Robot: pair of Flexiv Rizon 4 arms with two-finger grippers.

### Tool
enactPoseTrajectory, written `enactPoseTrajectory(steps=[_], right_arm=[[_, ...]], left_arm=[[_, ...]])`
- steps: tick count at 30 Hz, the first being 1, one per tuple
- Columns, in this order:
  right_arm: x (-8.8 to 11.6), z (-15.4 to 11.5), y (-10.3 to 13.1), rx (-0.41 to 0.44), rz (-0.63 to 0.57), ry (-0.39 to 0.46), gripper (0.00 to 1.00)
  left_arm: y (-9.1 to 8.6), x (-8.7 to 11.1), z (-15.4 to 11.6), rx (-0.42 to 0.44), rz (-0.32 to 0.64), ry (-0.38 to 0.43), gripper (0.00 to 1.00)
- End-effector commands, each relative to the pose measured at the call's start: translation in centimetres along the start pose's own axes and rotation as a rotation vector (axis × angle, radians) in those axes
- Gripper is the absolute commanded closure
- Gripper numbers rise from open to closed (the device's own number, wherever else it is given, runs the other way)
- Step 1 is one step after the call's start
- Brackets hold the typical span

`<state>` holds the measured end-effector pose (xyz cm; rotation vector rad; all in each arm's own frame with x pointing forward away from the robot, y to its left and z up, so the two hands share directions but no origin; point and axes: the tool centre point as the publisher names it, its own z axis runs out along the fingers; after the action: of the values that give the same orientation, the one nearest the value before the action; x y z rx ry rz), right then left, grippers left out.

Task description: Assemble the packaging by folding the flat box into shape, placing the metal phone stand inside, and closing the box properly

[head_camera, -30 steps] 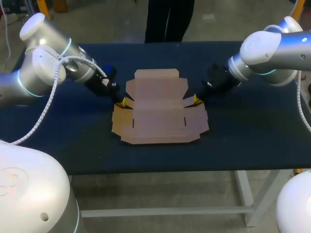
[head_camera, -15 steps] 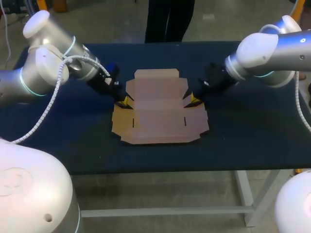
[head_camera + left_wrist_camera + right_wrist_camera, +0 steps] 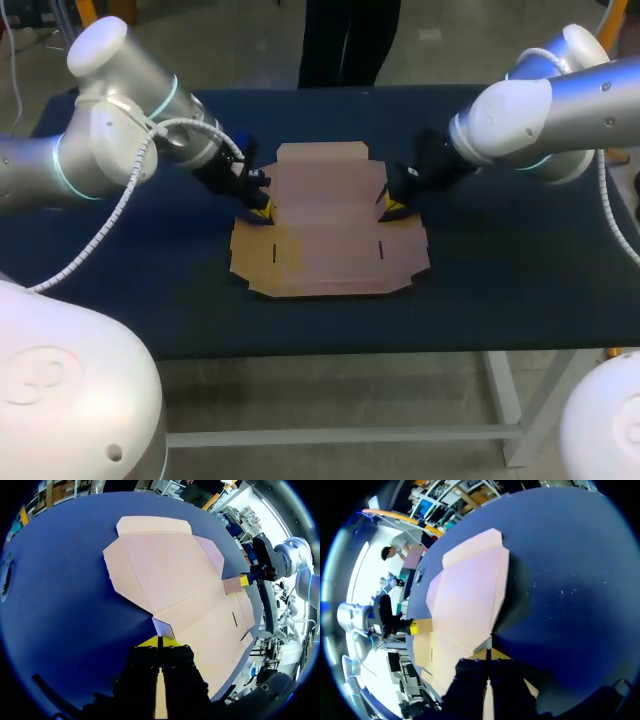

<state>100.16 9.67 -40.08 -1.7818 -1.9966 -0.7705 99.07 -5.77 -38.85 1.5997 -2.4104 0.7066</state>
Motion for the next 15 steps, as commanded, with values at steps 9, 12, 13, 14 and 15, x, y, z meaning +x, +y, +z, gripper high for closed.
enactPoseTrajectory(steps=[9,12,13,14,15], right_arm=[[1.09,0.50,-0.03,-0.020,-0.001,-0.065,1.00],[1.18,0.66,-0.05,-0.021,-0.001,-0.070,1.00],[1.22,0.72,-0.06,-0.021,-0.001,-0.071,1.00],[1.26,0.77,-0.07,-0.021,-0.002,-0.072,1.00],[1.33,0.84,-0.09,-0.020,-0.003,-0.073,1.00]], left_arm=[[-0.20,0.93,-0.01,-0.008,-0.015,-0.062,1.00],[-0.25,1.02,-0.04,-0.007,-0.019,-0.071,1.00],[-0.29,1.07,-0.05,-0.007,-0.020,-0.074,1.00],[-0.32,1.13,-0.01,-0.007,-0.021,-0.079,1.00],[-0.34,1.18,0.04,-0.007,-0.021,-0.080,1.00]])
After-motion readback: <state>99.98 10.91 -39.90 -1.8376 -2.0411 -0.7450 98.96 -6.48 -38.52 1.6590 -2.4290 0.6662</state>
